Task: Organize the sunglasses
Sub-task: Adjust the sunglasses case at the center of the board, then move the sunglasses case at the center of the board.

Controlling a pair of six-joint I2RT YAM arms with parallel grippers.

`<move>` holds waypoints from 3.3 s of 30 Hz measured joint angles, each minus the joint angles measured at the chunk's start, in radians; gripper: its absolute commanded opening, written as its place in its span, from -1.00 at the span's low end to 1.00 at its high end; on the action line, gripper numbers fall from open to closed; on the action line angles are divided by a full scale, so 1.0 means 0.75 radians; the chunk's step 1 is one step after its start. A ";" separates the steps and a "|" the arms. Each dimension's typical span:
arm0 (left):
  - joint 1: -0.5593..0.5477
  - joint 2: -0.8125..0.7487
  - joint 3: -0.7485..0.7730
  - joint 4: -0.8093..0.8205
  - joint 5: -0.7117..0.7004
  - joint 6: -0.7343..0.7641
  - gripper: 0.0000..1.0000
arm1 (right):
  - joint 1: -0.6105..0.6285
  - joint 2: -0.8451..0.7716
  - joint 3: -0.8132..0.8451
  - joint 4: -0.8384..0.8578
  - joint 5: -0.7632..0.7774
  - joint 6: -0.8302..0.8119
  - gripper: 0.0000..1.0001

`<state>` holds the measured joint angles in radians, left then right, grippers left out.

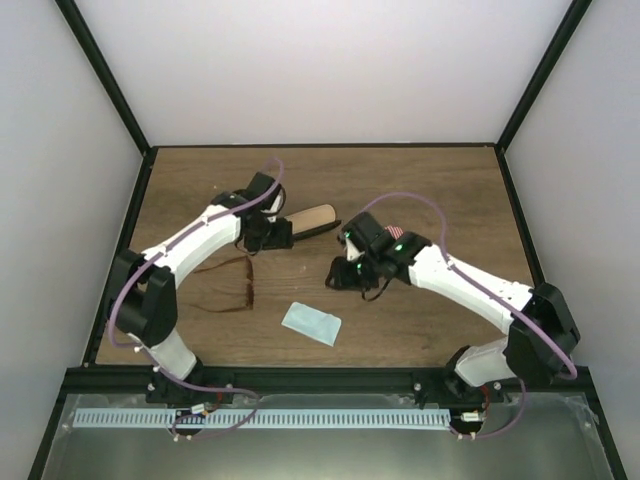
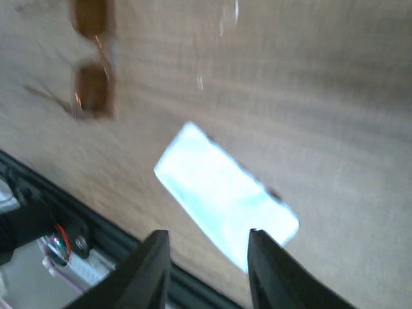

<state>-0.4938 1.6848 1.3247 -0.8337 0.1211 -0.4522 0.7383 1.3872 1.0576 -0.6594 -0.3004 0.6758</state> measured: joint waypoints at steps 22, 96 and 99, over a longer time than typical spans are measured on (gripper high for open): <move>-0.002 -0.146 -0.445 -0.048 0.095 0.120 0.58 | 0.439 0.015 -0.279 -0.058 -0.228 0.639 0.58; -0.223 0.447 0.111 0.363 -0.166 0.760 -0.49 | -0.369 -0.104 -0.138 -0.309 0.002 -0.129 0.51; -0.266 0.397 0.087 0.347 -0.171 0.747 -0.49 | -0.369 -0.087 -0.157 -0.290 -0.017 -0.133 0.51</move>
<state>-0.6930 1.9827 1.3899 -0.5735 -0.0071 0.1078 0.4614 1.3220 0.9398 -0.8768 -0.3130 0.5758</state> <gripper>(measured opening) 0.254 0.755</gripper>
